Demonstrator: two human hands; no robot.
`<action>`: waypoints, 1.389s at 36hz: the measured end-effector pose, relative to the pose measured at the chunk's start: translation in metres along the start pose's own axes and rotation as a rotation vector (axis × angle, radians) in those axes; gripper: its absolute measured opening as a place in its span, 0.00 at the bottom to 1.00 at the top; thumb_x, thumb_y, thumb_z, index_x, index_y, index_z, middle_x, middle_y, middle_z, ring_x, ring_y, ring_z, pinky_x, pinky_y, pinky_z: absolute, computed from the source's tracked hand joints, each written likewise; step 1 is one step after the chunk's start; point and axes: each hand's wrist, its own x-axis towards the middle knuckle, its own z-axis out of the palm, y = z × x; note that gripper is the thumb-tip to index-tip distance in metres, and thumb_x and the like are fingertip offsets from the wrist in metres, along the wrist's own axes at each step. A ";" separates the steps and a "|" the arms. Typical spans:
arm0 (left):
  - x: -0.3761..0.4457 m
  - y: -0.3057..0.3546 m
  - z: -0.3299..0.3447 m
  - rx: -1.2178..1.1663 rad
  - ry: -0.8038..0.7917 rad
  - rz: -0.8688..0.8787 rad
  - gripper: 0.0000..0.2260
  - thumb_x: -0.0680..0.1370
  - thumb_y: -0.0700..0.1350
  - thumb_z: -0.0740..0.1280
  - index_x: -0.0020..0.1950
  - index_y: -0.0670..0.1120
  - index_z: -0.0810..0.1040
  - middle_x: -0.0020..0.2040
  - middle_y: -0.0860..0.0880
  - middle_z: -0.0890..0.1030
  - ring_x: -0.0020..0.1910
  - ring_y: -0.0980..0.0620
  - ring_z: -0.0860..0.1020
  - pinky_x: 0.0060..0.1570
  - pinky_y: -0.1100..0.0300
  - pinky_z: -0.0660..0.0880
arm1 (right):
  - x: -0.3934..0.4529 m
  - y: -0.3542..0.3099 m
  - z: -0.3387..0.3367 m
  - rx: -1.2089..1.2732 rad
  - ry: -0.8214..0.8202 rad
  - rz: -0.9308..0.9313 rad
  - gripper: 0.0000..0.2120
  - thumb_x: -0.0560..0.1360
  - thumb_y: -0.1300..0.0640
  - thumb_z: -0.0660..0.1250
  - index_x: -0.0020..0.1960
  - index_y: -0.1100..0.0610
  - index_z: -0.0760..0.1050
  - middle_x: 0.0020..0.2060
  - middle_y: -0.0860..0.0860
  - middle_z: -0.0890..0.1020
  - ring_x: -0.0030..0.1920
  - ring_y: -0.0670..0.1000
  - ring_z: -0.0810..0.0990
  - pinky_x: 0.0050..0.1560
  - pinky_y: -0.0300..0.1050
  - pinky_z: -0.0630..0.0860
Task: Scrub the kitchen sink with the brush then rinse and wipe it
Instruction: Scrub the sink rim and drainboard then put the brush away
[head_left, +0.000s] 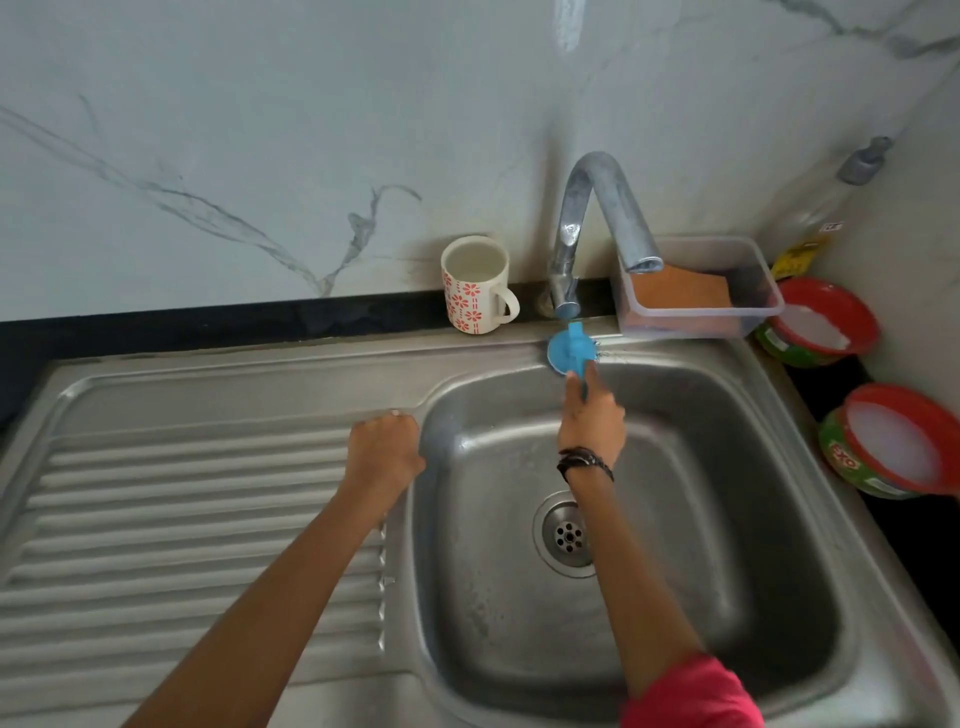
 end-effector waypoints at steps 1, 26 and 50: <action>0.001 0.000 -0.002 0.001 -0.009 0.000 0.08 0.74 0.45 0.67 0.52 0.46 0.78 0.51 0.48 0.81 0.51 0.48 0.79 0.47 0.59 0.73 | -0.002 -0.003 0.003 -0.002 0.005 0.008 0.20 0.81 0.49 0.52 0.72 0.53 0.62 0.54 0.59 0.79 0.56 0.59 0.77 0.51 0.51 0.73; -0.003 0.058 -0.015 -0.126 0.144 0.239 0.26 0.79 0.40 0.59 0.76 0.42 0.55 0.76 0.45 0.58 0.75 0.49 0.56 0.72 0.53 0.55 | 0.010 0.031 -0.017 -0.041 -0.013 -0.073 0.20 0.81 0.49 0.52 0.72 0.52 0.62 0.51 0.59 0.81 0.53 0.60 0.79 0.49 0.51 0.75; 0.089 0.169 -0.086 -0.313 0.365 0.755 0.22 0.80 0.40 0.60 0.74 0.44 0.62 0.75 0.47 0.61 0.75 0.51 0.57 0.72 0.56 0.58 | 0.023 0.100 -0.066 0.319 -0.028 0.008 0.18 0.79 0.52 0.59 0.68 0.55 0.69 0.52 0.55 0.80 0.54 0.52 0.77 0.51 0.40 0.69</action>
